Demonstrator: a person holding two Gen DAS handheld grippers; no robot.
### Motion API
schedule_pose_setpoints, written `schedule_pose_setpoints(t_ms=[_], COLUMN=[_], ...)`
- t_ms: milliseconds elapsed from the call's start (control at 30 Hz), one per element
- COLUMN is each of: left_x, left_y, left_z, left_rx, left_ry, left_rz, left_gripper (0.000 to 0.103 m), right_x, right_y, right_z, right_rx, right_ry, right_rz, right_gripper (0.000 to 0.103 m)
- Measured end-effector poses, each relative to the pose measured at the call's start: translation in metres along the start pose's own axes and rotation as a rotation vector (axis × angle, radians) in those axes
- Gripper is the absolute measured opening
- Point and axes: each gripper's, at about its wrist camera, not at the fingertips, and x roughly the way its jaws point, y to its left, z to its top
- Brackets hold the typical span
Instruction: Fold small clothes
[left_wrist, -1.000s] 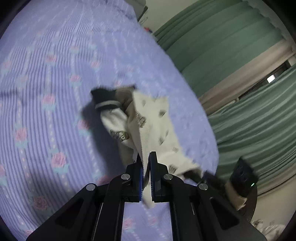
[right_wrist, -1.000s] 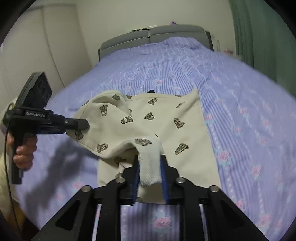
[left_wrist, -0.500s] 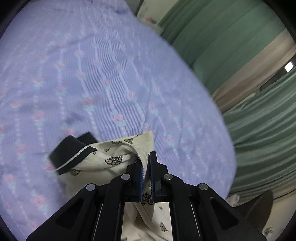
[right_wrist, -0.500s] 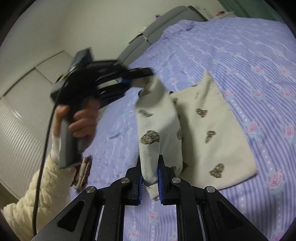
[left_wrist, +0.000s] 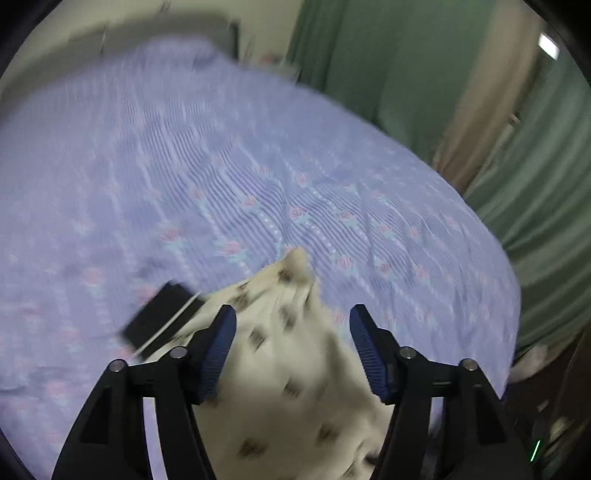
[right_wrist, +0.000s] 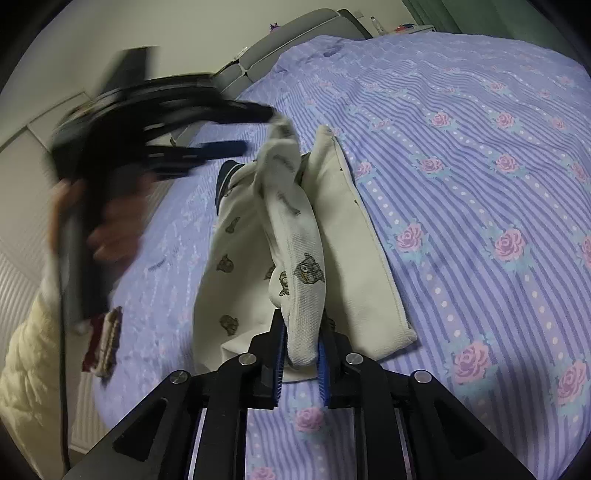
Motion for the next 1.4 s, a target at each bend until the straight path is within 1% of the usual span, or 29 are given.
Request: schedule_pose_setpoints(t_ms=[33,100,133,200,233,267,367,433,533,633,667,700,733,800,900,933,1000,1033,1067,1200,1267,1333,1367,1400], left_x=[-0.01,-0.034,-0.044,-0.048,-0.048,-0.048,-0.043,-0.043,-0.044,-0.042,-0.04,-0.038,-0.032,-0.026,-0.022,-0.021,-0.018,-0.015,-0.012,-0.002,0.0,0.0,-0.001,-0.003], left_y=[-0.001,-0.006,-0.008,-0.014,-0.017,-0.022,-0.036,-0.041,-0.047,-0.052,-0.053,-0.053,-0.054,-0.06,-0.071,-0.075,-0.081,-0.083,-0.083,-0.081,-0.079,-0.079,-0.078,-0.073], left_z=[-0.01,-0.048,-0.075,-0.114,-0.126,-0.146,-0.183,-0.198,-0.206,-0.204,-0.202,-0.201,-0.195,-0.194,-0.195,-0.196,-0.196,-0.195,-0.195,-0.188,-0.187,-0.193,-0.197,-0.2], left_rx=[0.022,0.076,0.099,0.122,0.132,0.148,0.145,0.128,0.116,0.133,0.136,0.136,0.137,0.155,0.187,0.192,0.199,0.196,0.186,0.145,0.133,0.16,0.157,0.139], left_ry=[-0.019,-0.061,-0.072,-0.07,-0.072,-0.073,-0.067,-0.093,-0.135,-0.15,-0.152,-0.158,-0.16,-0.167,-0.185,-0.198,-0.216,-0.219,-0.215,-0.218,-0.224,-0.231,-0.224,-0.214], left_rz=[0.014,0.038,0.053,0.107,0.117,0.126,0.108,0.11,0.112,0.116,0.125,0.131,0.139,0.165,0.186,0.199,0.234,0.263,0.269,0.334,0.404,0.487,0.514,0.524], left_gripper=[0.063,0.063,0.063,0.063,0.063,0.06,0.058,0.058,0.058,0.058,0.058,0.058,0.058,0.058,0.058,0.058,0.058,0.058,0.058,0.058,0.058,0.058,0.058,0.059], right_x=[0.001,0.003,0.003,0.005,0.005,0.005,0.003,0.0,-0.002,-0.002,-0.001,-0.001,-0.001,-0.009,-0.02,-0.022,-0.029,-0.03,-0.032,-0.04,-0.041,-0.042,-0.041,-0.04], right_y=[0.0,0.0,-0.001,-0.001,-0.001,-0.002,-0.005,-0.005,-0.005,-0.005,-0.004,-0.004,-0.004,-0.008,-0.015,-0.011,-0.004,0.001,0.004,0.012,0.016,0.015,0.014,0.012], right_z=[0.0,-0.001,-0.001,-0.001,-0.001,-0.001,-0.001,-0.002,0.001,0.006,0.007,0.008,0.01,0.011,0.019,0.021,0.029,0.032,0.035,0.042,0.043,0.041,0.041,0.04], right_rx=[-0.009,-0.022,-0.026,-0.041,-0.043,-0.041,-0.03,-0.046,-0.073,-0.086,-0.094,-0.098,-0.101,-0.065,0.045,0.057,0.061,0.06,0.056,0.041,0.033,0.028,0.026,0.028], right_ry=[0.008,0.01,0.012,0.019,0.017,0.016,0.015,0.006,0.0,-0.008,-0.004,-0.004,-0.009,-0.015,-0.032,-0.043,-0.063,-0.069,-0.075,-0.096,-0.099,-0.101,-0.1,-0.096], right_rz=[-0.006,-0.012,-0.01,-0.022,-0.027,-0.025,-0.046,-0.076,-0.126,-0.136,-0.136,-0.14,-0.139,-0.106,0.029,0.056,0.1,0.114,0.124,0.13,0.137,0.127,0.124,0.119], right_gripper=[0.035,0.039,0.039,0.039,0.039,0.039,0.039,0.039,0.039,0.039,0.036,0.024,0.016,0.015,0.013,0.013,0.013,0.013,0.013,0.013,0.013,0.013,0.013,0.013])
